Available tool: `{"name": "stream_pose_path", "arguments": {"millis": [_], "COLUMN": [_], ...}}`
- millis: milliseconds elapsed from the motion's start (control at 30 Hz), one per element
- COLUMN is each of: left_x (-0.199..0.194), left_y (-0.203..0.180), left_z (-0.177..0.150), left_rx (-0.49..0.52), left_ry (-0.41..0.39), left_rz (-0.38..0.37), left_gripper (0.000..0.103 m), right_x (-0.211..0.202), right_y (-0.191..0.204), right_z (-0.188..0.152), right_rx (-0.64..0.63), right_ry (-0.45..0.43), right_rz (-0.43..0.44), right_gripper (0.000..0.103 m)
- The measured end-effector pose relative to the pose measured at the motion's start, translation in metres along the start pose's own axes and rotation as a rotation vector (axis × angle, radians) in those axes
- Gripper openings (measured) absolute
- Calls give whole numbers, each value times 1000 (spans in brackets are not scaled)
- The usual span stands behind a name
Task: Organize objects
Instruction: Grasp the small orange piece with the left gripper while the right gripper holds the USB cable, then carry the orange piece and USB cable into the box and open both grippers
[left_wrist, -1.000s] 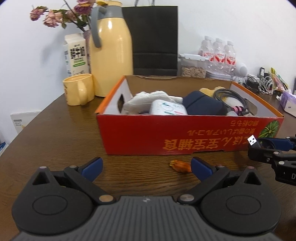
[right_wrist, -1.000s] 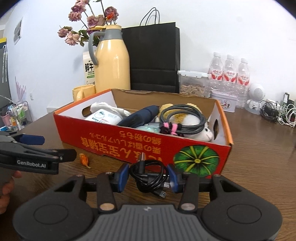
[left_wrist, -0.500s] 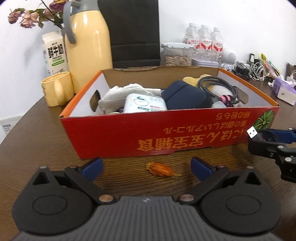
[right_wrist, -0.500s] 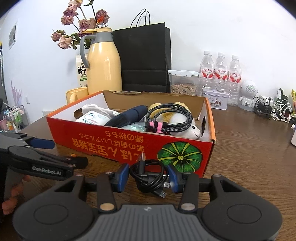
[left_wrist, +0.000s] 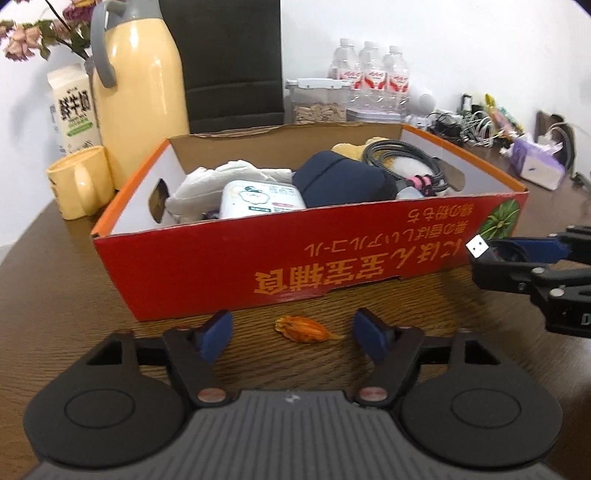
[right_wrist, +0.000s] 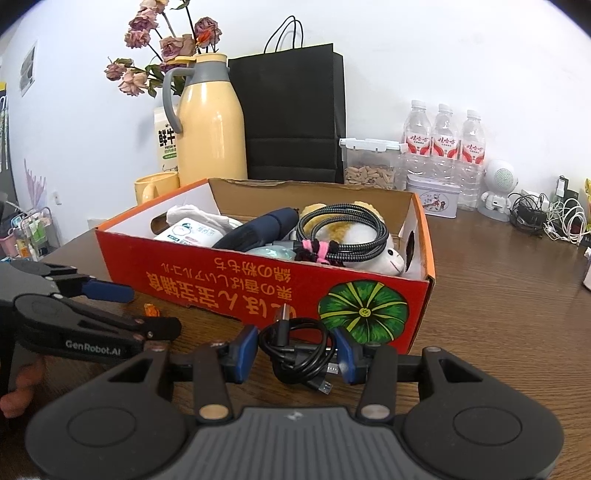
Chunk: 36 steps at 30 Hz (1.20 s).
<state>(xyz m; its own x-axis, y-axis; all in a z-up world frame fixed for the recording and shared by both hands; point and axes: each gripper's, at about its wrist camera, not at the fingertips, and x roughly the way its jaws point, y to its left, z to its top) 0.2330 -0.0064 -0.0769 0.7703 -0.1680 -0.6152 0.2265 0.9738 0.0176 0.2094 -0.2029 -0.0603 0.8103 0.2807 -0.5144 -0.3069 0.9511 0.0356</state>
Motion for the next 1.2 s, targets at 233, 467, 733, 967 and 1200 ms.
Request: {"name": "stream_pose_path", "arguments": {"millis": [233,467,733,967,1200], "left_x": [-3,-10,-38,-59,-62], "left_y": [-4,-3,0,2,5], "left_z": [-2,-4,-4,22,65], "left_rx": [54,35,-39,-106,-132], "left_ry": [-24,-64,-175,-267,-349], "left_rz": [-73,-42,-3,8,52], "left_gripper": [41,41,41,41,41], "right_x": [1,1,-9,-25,-25], "right_y": [2,2,5,9,15], "right_z": [-1,-1,1,17,59], "right_rx": [-4,-7,-22,-49,-117], "right_ry": [5,2,-51,-126,-208], "right_rz": [-1,0,7,0,-11], "right_gripper": [44,44,44,44,44]}}
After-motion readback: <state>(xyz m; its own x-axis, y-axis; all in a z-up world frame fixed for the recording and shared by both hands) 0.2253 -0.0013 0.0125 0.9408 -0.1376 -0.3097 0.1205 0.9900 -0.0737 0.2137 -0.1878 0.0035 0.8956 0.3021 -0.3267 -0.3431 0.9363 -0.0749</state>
